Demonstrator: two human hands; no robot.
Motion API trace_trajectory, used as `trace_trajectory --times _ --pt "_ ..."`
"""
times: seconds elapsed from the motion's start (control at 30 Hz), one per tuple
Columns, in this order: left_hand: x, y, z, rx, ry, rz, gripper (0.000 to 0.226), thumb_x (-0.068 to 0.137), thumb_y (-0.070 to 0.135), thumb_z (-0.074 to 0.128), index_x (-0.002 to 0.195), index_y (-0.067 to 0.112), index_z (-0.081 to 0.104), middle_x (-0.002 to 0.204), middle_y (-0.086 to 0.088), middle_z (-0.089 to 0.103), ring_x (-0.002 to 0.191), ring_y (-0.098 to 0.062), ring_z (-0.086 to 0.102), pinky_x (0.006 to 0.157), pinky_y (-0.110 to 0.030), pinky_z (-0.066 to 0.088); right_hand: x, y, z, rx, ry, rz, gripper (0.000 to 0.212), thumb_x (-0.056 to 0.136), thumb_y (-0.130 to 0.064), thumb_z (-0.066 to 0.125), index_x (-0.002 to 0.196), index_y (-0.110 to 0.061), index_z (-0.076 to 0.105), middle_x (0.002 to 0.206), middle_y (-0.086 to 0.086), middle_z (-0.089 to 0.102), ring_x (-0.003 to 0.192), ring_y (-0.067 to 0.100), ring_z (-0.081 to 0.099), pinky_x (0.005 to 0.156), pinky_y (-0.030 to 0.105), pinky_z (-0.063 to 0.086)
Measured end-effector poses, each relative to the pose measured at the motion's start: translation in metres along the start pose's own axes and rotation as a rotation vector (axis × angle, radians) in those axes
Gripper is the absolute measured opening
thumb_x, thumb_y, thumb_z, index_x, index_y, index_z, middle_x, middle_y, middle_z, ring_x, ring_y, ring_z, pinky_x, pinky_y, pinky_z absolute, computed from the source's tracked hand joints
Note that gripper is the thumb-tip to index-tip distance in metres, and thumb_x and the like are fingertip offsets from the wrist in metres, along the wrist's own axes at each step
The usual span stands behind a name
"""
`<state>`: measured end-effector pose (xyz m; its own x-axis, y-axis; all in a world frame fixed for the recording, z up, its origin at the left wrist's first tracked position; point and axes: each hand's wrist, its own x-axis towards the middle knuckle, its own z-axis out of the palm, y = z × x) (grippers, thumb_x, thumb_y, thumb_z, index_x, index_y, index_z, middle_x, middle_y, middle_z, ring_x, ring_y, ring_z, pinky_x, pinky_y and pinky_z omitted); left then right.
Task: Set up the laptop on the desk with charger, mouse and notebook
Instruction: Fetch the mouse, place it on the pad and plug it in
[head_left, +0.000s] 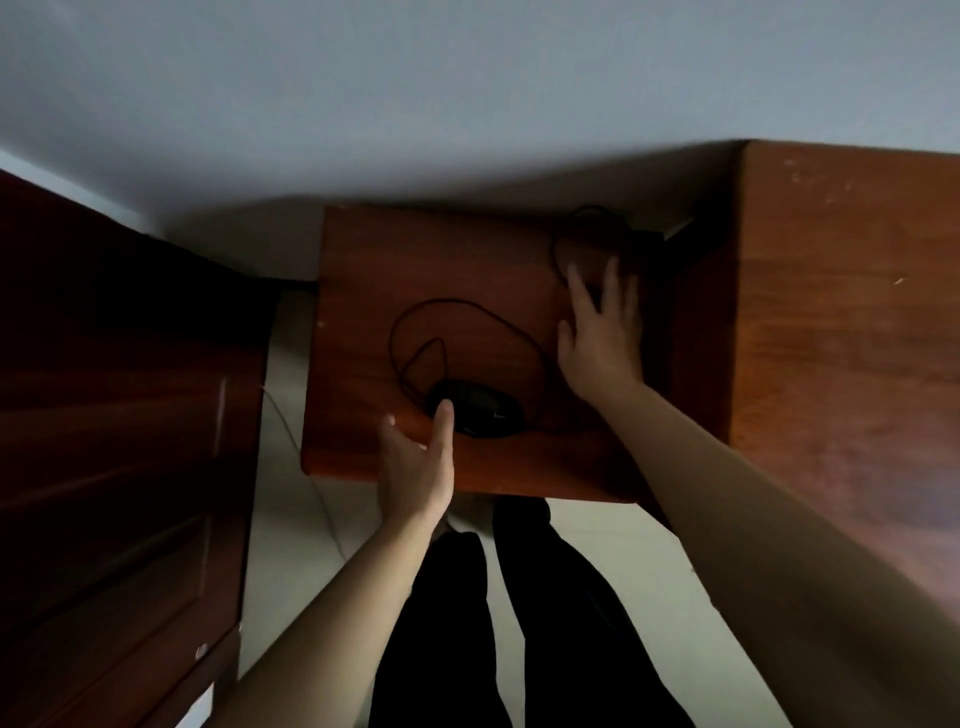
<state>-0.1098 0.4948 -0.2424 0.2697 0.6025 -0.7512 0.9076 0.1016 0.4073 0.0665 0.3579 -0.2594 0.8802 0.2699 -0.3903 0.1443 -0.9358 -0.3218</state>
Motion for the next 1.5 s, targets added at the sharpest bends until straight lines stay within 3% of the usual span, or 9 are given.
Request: trace_trajectory --times 0.17,0.43,0.6,0.67,0.73,0.87,1.03,1.3,1.5 --pt "0.008 0.023 0.019 -0.184 -0.031 -0.212 0.112 0.039 0.103 0.053 0.120 0.030 0.028 0.118 -0.008 0.056 0.100 -0.033 0.065 0.089 -0.052 0.057 -0.016 0.007 0.011 0.025 0.035 -0.033 0.028 0.098 -0.017 0.058 0.123 -0.019 0.069 0.127 0.010 0.057 0.118 0.033 0.049 0.091 0.039 0.049" --pt "0.009 0.045 0.041 -0.253 0.012 -0.313 0.100 0.061 0.065 0.083 0.134 0.026 0.027 0.134 -0.015 0.045 0.101 -0.035 0.063 0.048 -0.032 0.055 -0.041 0.012 0.014 0.300 -0.111 0.242 0.019 0.100 -0.019 0.057 0.111 -0.026 0.070 0.125 0.008 0.054 0.109 0.028 0.059 0.083 0.027 0.044" --pt "0.019 0.054 0.044 -0.305 0.046 -0.329 0.092 0.064 0.042 0.088 0.133 0.025 0.029 0.132 -0.015 0.047 0.095 -0.032 0.062 0.050 -0.031 0.054 -0.052 0.017 0.013 0.400 -0.098 0.312 0.018 0.099 -0.018 0.057 0.109 -0.025 0.070 0.123 0.007 0.054 0.110 0.025 0.058 0.082 0.024 0.039" --pt "0.017 0.055 0.040 -0.316 0.058 -0.328 0.092 0.065 0.038 0.087 0.134 0.021 0.030 0.128 -0.011 0.046 0.088 -0.027 0.058 0.067 -0.038 0.059 -0.058 0.020 0.010 0.429 -0.096 0.329 0.019 0.099 -0.017 0.057 0.114 -0.025 0.066 0.125 0.006 0.054 0.112 0.024 0.057 0.083 0.024 0.037" --pt "0.014 0.053 0.030 -0.219 0.097 -0.231 0.091 0.064 0.040 0.086 0.136 0.017 0.034 0.130 -0.011 0.047 0.097 -0.028 0.057 0.085 -0.042 0.057 -0.065 0.020 0.007 0.481 -0.084 0.339 0.028 0.099 -0.015 0.057 0.126 -0.025 0.060 0.127 0.006 0.053 0.115 0.024 0.057 0.084 0.023 0.036" --pt "0.011 0.042 -0.006 -0.049 0.130 0.065 0.079 0.067 0.035 0.085 0.129 0.010 0.043 0.130 -0.011 0.047 0.115 -0.030 0.054 0.084 -0.037 0.049 -0.078 0.011 -0.002 0.538 -0.077 0.319 0.045 0.102 -0.018 0.053 0.146 -0.021 0.047 0.138 0.012 0.049 0.124 0.027 0.054 0.099 0.028 0.040" --pt "-0.009 0.038 -0.066 0.057 0.072 0.410 0.062 0.071 0.019 0.086 0.113 0.016 0.040 0.114 -0.006 0.053 0.105 -0.025 0.057 0.083 -0.035 0.048 -0.108 -0.017 -0.025 0.600 -0.025 0.246 0.041 0.102 -0.023 0.055 0.142 -0.017 0.056 0.134 0.013 0.056 0.122 0.026 0.056 0.091 0.018 0.033" --pt "-0.106 0.088 -0.155 0.159 0.083 0.861 0.066 0.072 0.029 0.085 0.126 0.017 0.049 0.112 -0.004 0.061 0.099 -0.021 0.058 0.081 -0.028 0.042 -0.203 -0.061 -0.120 0.756 0.274 0.215 0.035 0.097 -0.028 0.063 0.132 -0.024 0.065 0.119 0.004 0.063 0.103 0.015 0.063 0.098 0.034 0.050" --pt "-0.227 0.159 -0.152 0.175 -0.032 1.139 0.063 0.075 0.038 0.081 0.125 0.019 0.050 0.117 -0.006 0.066 0.108 -0.028 0.061 0.090 -0.037 0.050 -0.296 -0.015 -0.226 0.836 0.616 0.274 0.029 0.097 -0.026 0.062 0.126 -0.024 0.066 0.113 -0.001 0.067 0.100 0.016 0.064 0.091 0.037 0.056"
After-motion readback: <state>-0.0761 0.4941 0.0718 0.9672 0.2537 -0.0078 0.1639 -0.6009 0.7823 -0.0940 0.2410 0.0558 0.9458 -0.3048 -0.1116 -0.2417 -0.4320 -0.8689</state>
